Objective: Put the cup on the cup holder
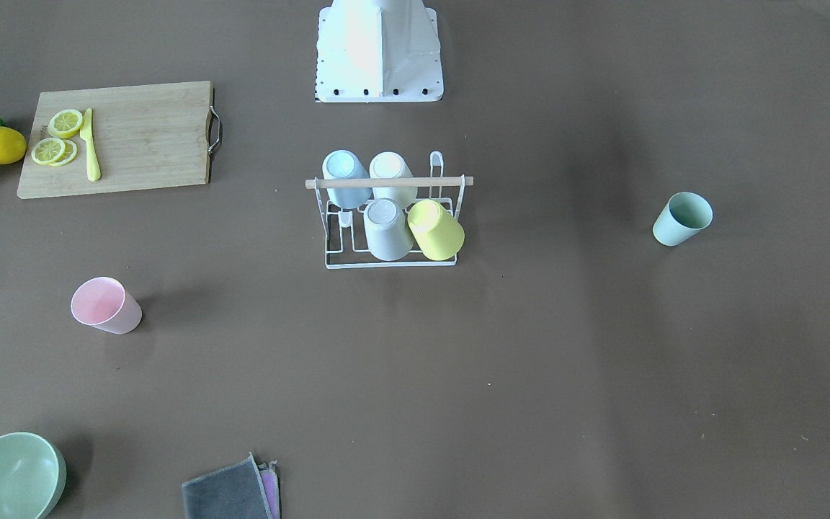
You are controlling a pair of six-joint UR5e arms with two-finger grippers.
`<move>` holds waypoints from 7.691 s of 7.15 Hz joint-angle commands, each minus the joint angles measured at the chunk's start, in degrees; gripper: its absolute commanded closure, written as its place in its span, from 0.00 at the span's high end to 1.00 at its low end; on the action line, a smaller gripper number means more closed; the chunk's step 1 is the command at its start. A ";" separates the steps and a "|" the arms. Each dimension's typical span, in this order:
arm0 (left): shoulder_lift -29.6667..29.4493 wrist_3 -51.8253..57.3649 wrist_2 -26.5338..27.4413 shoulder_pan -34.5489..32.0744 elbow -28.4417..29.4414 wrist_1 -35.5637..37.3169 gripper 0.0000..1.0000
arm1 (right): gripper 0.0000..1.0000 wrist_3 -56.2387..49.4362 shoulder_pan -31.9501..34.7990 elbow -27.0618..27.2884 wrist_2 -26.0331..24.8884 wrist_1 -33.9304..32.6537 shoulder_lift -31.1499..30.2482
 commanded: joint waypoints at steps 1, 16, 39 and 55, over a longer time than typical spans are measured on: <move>-0.16 -0.08 0.00 0.00 0.01 0.09 0.98 | 1.00 -3.03 0.13 0.83 0.26 0.22 0.07; -26.70 0.45 -6.06 6.06 12.31 29.36 0.98 | 0.99 -6.29 -13.65 11.10 -4.90 -0.21 5.96; -44.81 15.39 -9.48 28.21 44.83 45.70 0.97 | 1.00 -14.81 -48.48 -19.19 -40.52 -28.96 51.84; -45.43 15.74 -10.11 31.82 48.71 48.25 0.98 | 1.00 -33.01 -52.61 -30.10 -51.07 -26.24 51.76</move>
